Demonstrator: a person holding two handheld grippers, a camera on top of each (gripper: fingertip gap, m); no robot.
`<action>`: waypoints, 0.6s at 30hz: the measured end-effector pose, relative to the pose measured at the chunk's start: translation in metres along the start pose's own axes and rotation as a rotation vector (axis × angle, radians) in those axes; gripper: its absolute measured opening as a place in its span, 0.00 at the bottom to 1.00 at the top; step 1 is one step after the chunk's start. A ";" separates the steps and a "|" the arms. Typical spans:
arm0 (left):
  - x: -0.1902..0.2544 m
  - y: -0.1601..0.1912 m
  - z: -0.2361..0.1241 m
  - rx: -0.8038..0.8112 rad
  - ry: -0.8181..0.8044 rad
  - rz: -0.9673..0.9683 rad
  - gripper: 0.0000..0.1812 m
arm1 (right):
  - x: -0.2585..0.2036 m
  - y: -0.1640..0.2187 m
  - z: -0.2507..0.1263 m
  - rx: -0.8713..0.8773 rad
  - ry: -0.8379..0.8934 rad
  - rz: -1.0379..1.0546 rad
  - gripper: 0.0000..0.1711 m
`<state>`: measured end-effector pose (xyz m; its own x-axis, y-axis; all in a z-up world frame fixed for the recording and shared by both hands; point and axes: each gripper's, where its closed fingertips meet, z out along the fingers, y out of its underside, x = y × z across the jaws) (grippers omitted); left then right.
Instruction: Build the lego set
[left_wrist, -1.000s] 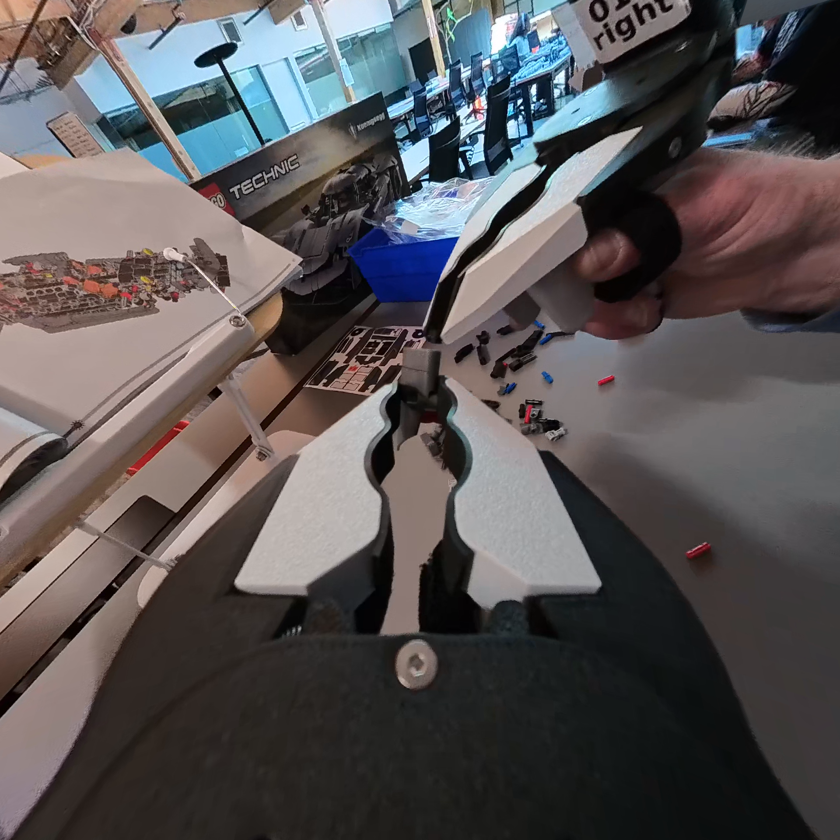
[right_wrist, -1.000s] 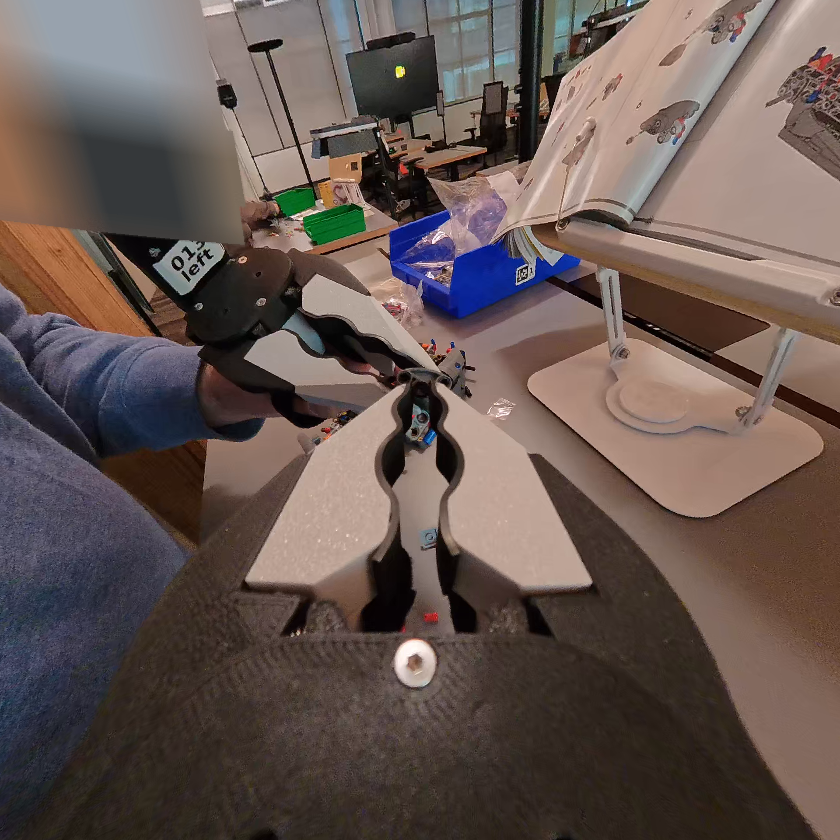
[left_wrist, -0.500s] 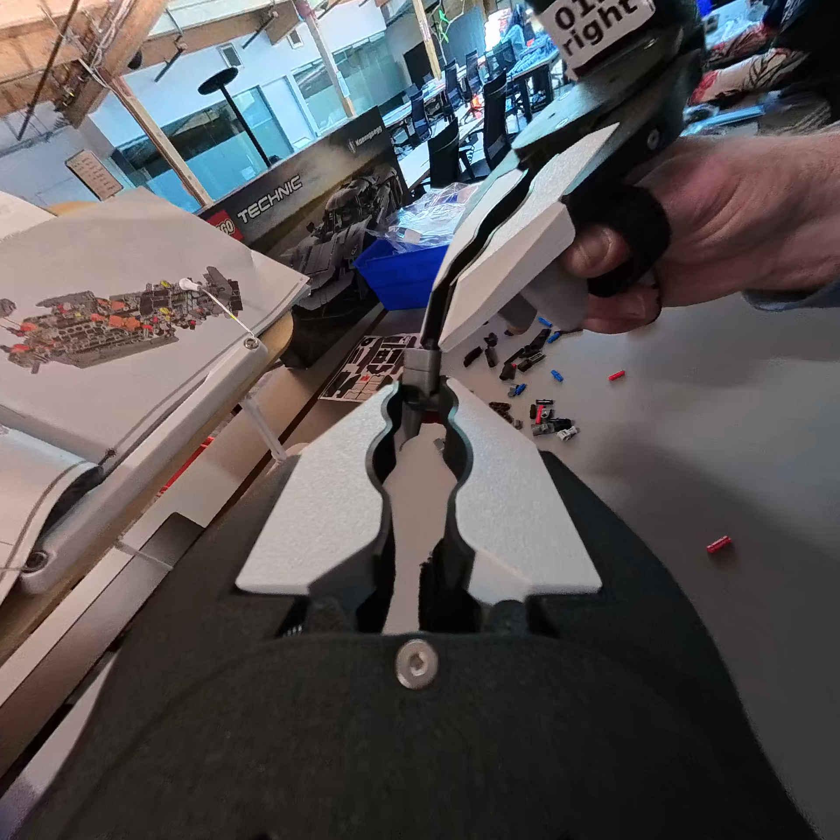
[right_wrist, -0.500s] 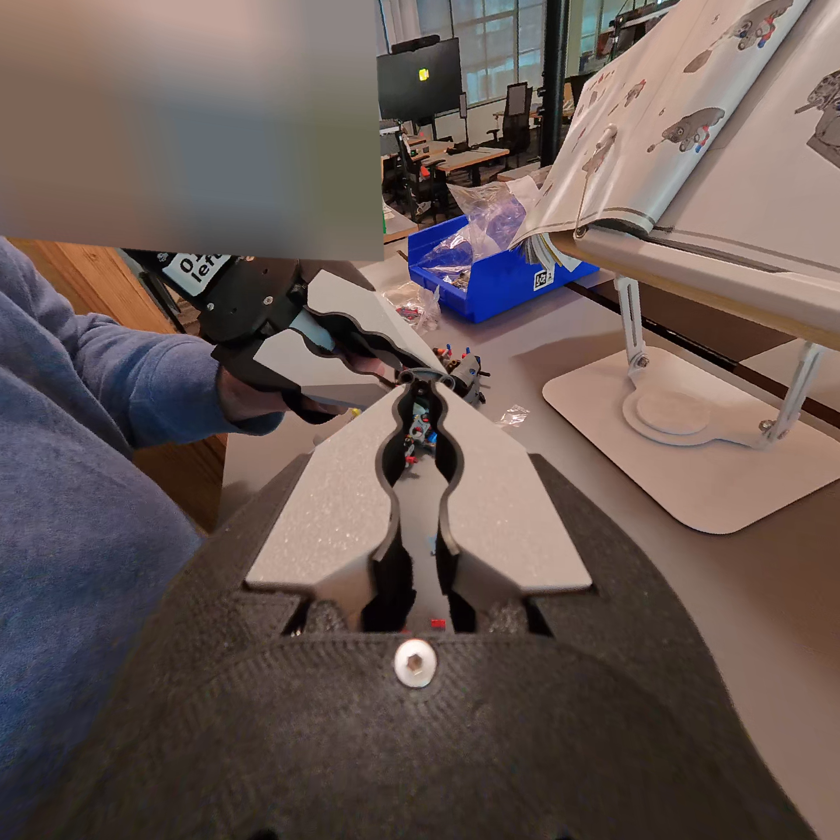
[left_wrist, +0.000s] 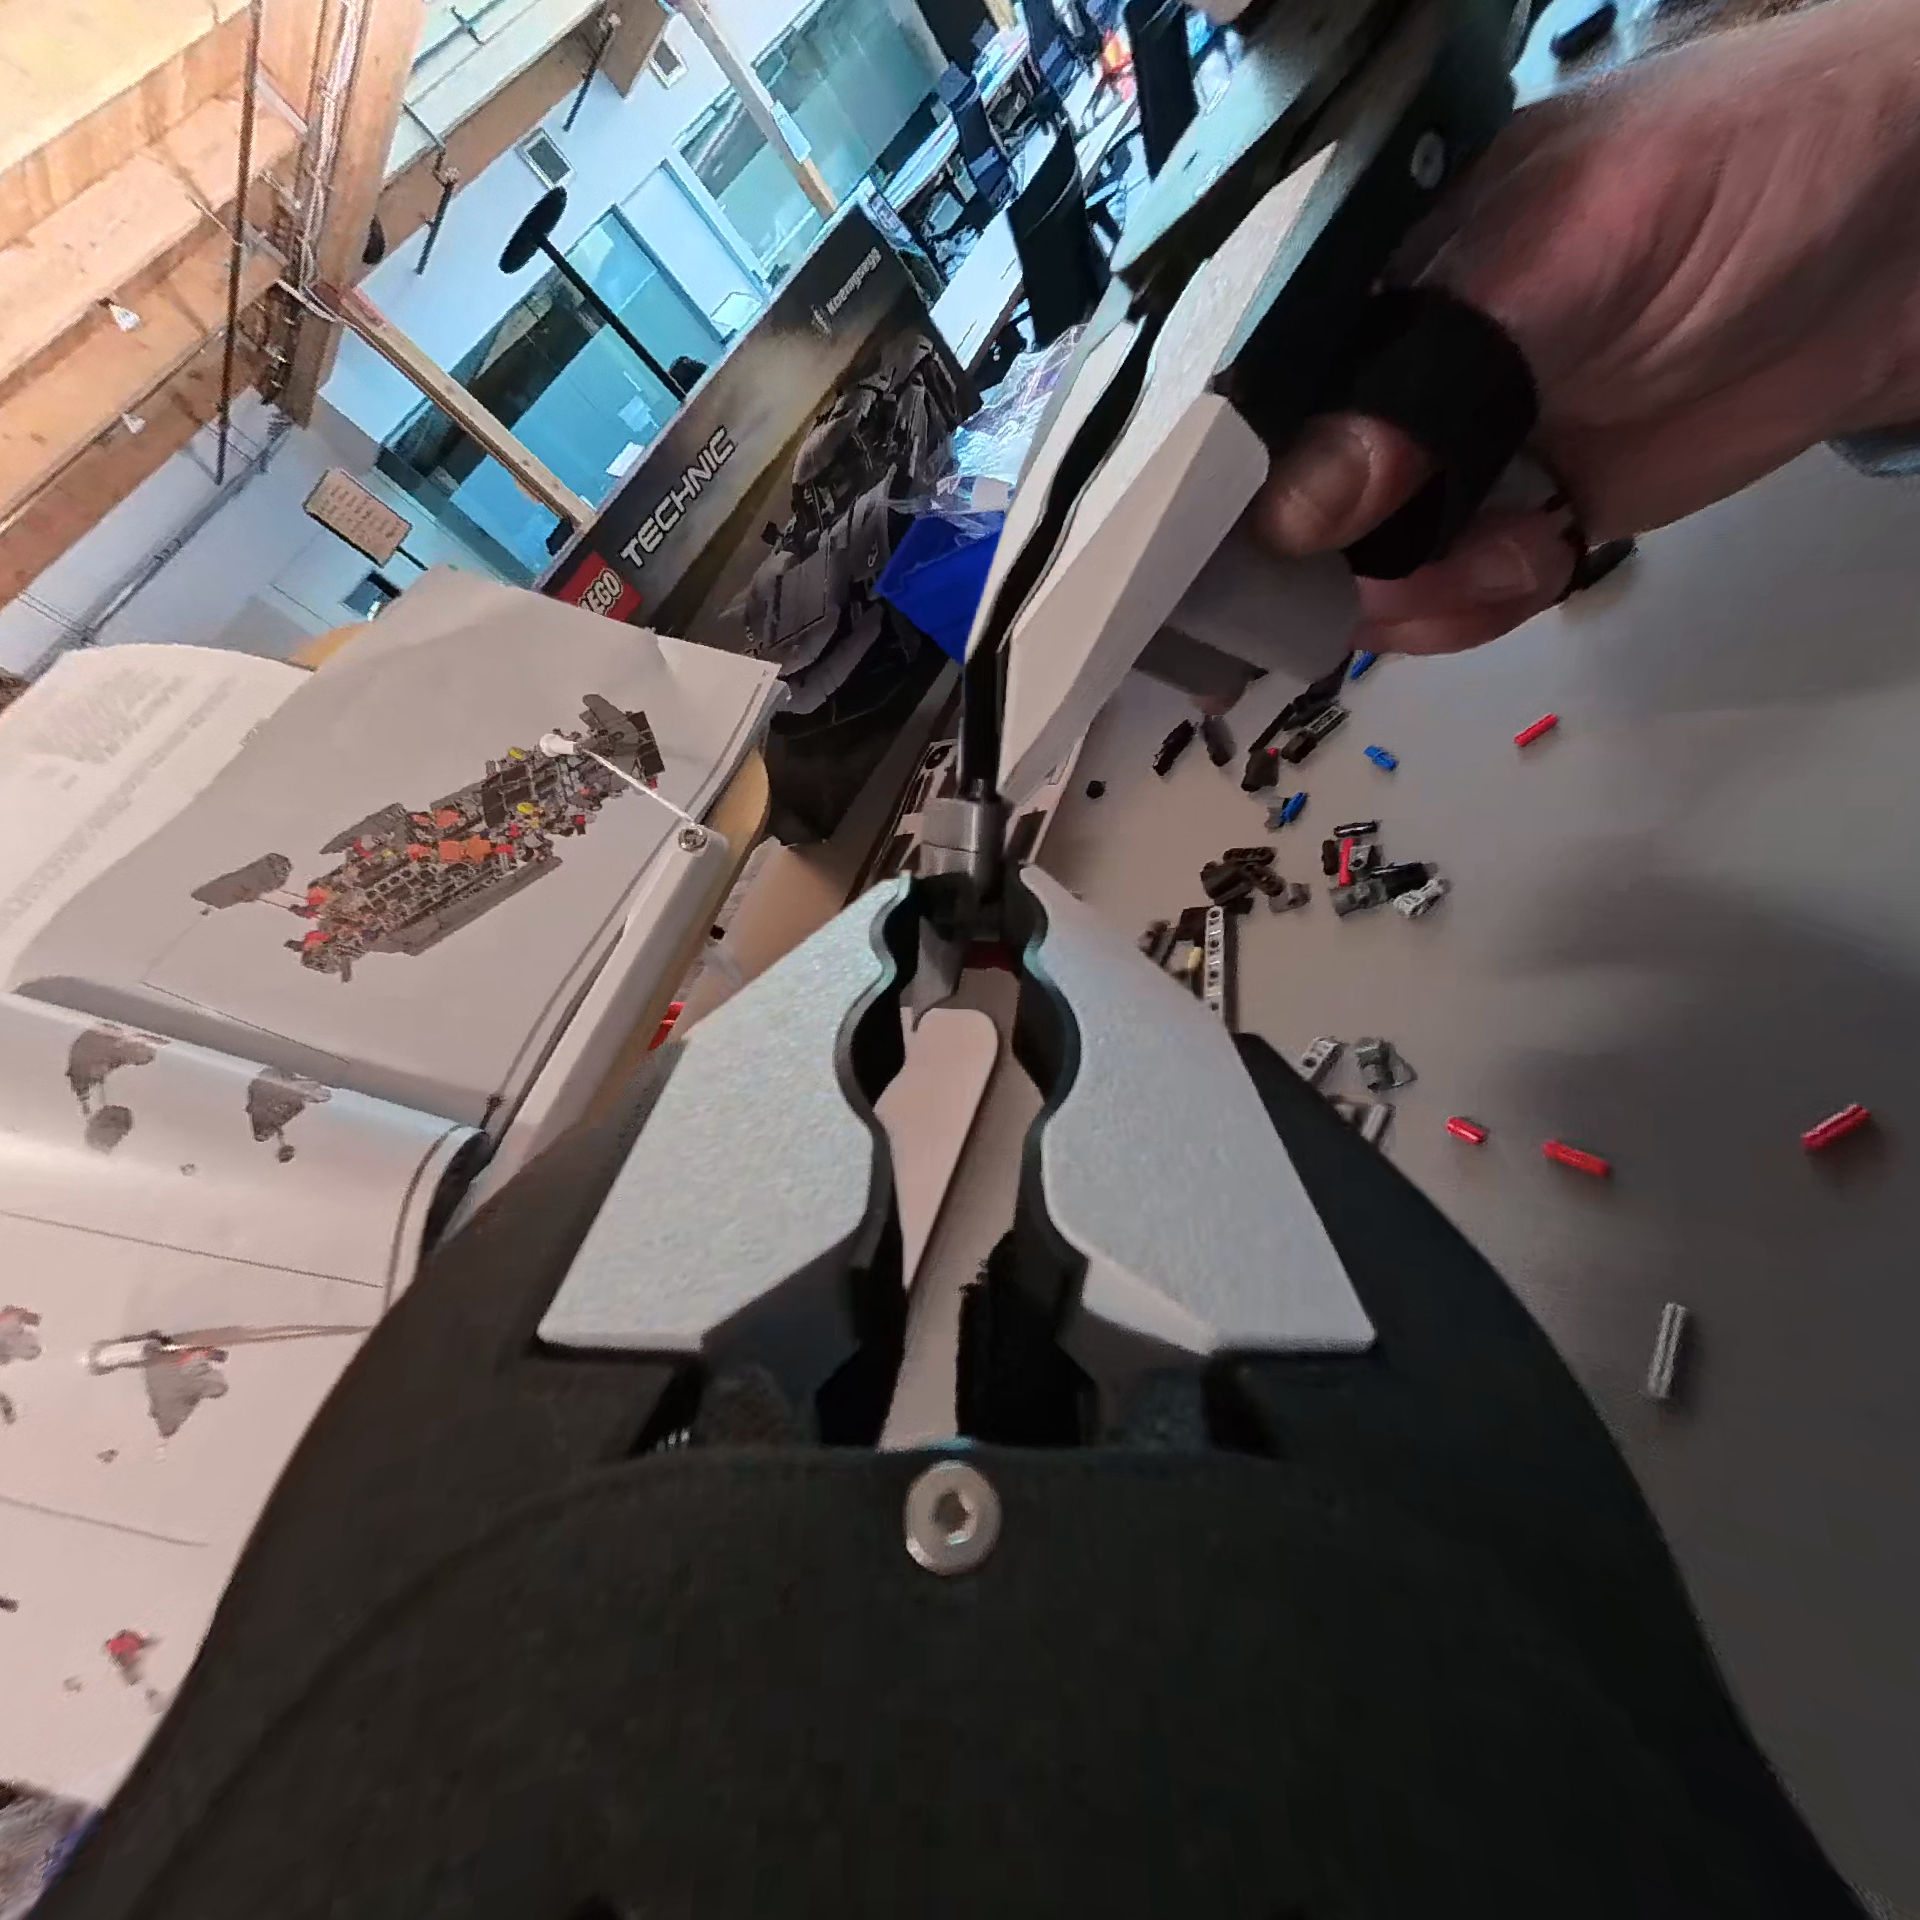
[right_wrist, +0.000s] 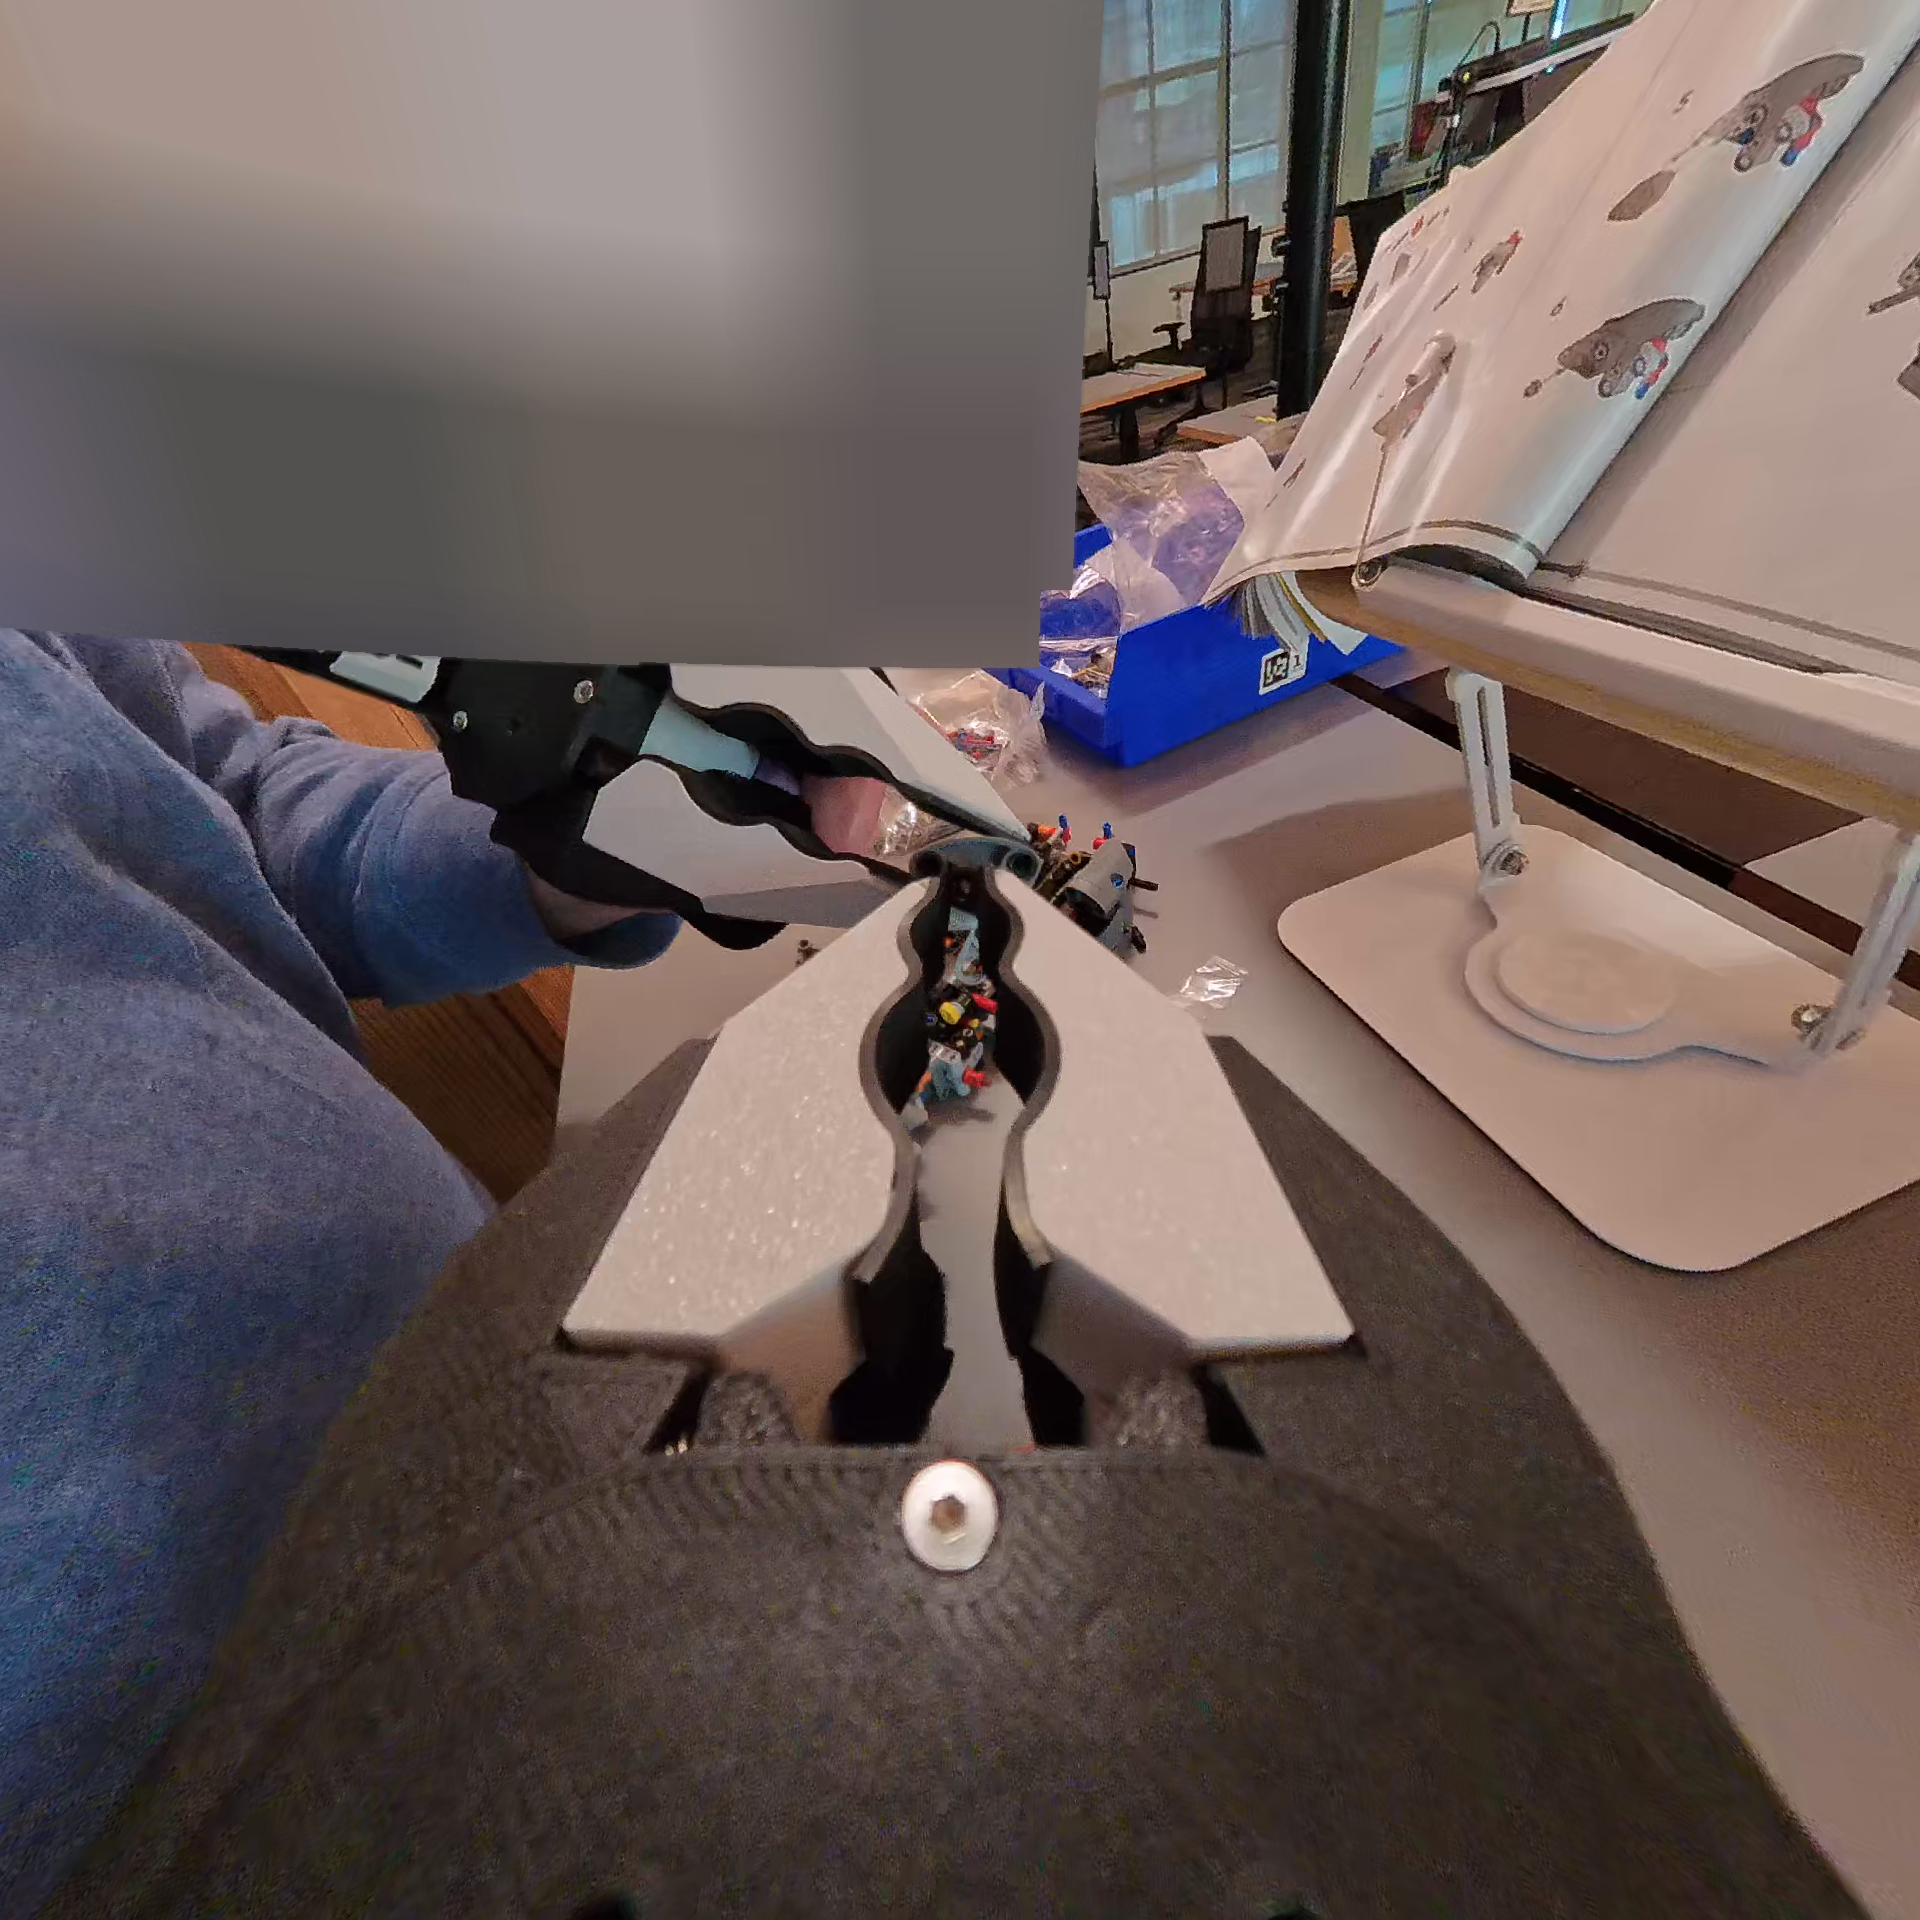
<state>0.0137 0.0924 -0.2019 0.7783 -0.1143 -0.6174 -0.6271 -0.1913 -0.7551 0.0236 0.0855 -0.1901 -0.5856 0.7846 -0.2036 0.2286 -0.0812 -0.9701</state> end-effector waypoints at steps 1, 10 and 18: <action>-0.001 0.000 -0.001 -0.010 -0.010 0.025 0.07 | 0.000 0.000 0.000 -0.001 -0.001 0.010 0.01; -0.006 -0.005 -0.003 -0.058 -0.066 0.165 0.07 | -0.002 -0.006 0.000 0.024 -0.018 0.106 0.01; -0.009 -0.005 -0.004 -0.097 -0.084 0.225 0.07 | -0.002 -0.007 0.003 -0.013 0.021 0.079 0.01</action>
<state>0.0102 0.0906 -0.1918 0.6117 -0.0837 -0.7866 -0.7749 -0.2635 -0.5746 0.0207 0.0831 -0.1834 -0.5487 0.7888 -0.2768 0.2837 -0.1358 -0.9493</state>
